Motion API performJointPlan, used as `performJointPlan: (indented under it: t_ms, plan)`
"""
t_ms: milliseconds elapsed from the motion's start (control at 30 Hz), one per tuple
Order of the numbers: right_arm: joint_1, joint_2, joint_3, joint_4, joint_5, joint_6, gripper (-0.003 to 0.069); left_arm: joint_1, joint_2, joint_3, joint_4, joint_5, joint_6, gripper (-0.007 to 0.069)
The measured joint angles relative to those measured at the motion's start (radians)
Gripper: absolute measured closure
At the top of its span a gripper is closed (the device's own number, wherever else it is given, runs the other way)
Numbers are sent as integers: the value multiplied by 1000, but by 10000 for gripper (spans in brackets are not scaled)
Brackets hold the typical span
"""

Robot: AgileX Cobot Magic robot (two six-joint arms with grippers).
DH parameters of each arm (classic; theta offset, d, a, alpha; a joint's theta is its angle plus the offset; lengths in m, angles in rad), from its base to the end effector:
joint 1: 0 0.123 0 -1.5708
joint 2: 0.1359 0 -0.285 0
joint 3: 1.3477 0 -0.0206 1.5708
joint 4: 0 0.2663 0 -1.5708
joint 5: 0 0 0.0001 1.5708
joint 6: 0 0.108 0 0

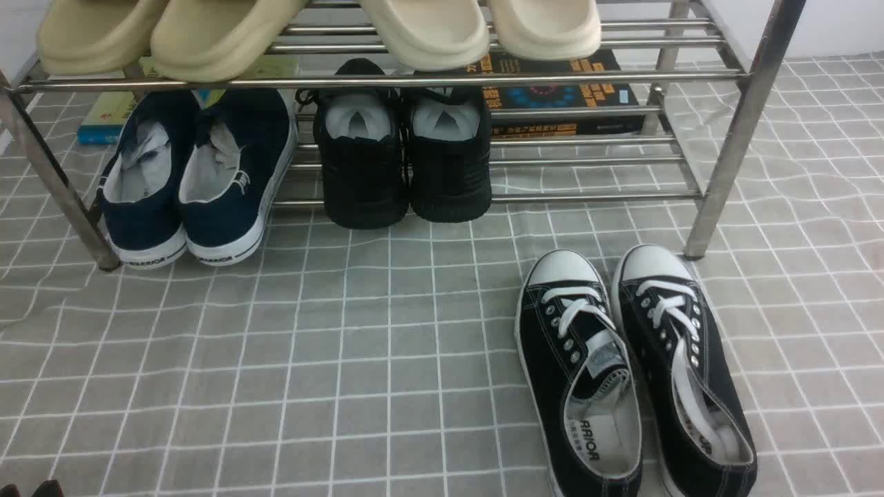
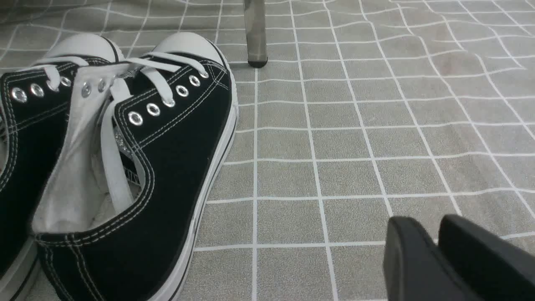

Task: Take the shoes off the shelf with your hand from the grey coffee tablecloth.
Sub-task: 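Grasp the leftmost shoe on the bottom shelf of the shoe rack with the left gripper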

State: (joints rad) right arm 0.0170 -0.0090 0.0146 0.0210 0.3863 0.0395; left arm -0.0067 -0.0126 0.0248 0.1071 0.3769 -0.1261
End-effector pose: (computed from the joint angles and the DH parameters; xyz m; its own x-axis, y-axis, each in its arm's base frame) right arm 0.0840 0.0023 0.1688 -0.3008 0.0538 -0.9522 -0.0068 0.9983 0.0586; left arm 0.0843 0.0037 0.1666 -0.2945 -0.0245 -0.9553 -0.0387 0.9992 -0.0137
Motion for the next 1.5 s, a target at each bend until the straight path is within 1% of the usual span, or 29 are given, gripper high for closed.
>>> performJointPlan:
  t_ms: [300,1167,1300,1367,1433,1467,1500]
  plan:
    - [0,0,0,0,0,0,533,0,0,0,0,0,0,384]
    - [0,0,0,0,0,0,497,0,0,0,-3,0,-4,384]
    - [0,0,0,0,0,0,493,0,0,1,-134,-19,-120,384]
    - [0,0,0,0,0,0,491,0,0,3,-245,-32,-214,384]
    - [0,0,0,0,0,0,489,0,0,3,-416,-44,-359,384]
    - [0,0,0,0,0,0,489,0,0,3,-429,-45,-371,384]
    - [0,0,0,0,0,0,487,0,0,3,-514,-51,-444,384]
